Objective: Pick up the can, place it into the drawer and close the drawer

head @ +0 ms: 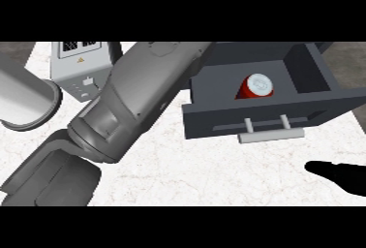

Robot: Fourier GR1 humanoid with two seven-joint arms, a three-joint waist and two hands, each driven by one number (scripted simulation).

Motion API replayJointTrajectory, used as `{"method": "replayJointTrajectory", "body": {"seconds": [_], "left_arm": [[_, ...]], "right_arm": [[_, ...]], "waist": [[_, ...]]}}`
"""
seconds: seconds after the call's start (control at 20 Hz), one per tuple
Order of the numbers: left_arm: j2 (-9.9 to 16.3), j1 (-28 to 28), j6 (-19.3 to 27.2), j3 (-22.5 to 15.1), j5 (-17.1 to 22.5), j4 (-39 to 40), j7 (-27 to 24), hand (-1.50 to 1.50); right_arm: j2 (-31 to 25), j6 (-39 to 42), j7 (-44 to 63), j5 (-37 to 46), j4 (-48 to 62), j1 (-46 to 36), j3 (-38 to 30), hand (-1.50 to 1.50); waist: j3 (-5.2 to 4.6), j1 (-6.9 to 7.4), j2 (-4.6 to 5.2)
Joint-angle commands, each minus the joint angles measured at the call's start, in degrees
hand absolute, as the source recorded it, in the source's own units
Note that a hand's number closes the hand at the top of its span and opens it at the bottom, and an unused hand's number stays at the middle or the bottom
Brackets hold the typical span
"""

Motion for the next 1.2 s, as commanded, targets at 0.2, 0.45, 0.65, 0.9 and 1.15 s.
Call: {"method": "replayJointTrajectory", "body": {"seconds": [0.2,0.45,0.65,0.9,1.15], "left_arm": [[-0.01,-0.44,-0.75,1.48,2.87,1.05,-2.91,-1.5],[-0.01,0.39,-0.42,0.33,2.3,1.49,-4.86,-1.5],[-0.01,-0.47,-0.43,0.54,2.05,2.95,-4.75,-1.5],[1.75,-0.86,-3.41,0.98,1.77,1.04,-1.76,-1.5],[2.23,-0.84,-1.99,2.75,1.74,0.51,-0.62,-1.5]], "right_arm": [[-3.86,-1.29,-3.7,16.87,7.49,-6.06,7.68,-1.5],[-3.54,-4.11,-8.78,24.97,17.44,-8.21,11.88,-1.5],[-2.4,-6.2,-10.09,31.55,24.21,-11.72,16.8,-1.5],[-2.64,-12.13,-14.5,39.57,39.16,-15.1,17.89,-1.5],[1.75,-19.09,-16.09,45.09,50.06,-20.1,19.91,-1.5]], "waist": [[-0.09,1.88,0.03],[-0.06,3.39,-0.44],[-0.08,3.81,-0.49],[-0.12,6.38,-1.2],[-0.12,6.05,-1.38]]}}
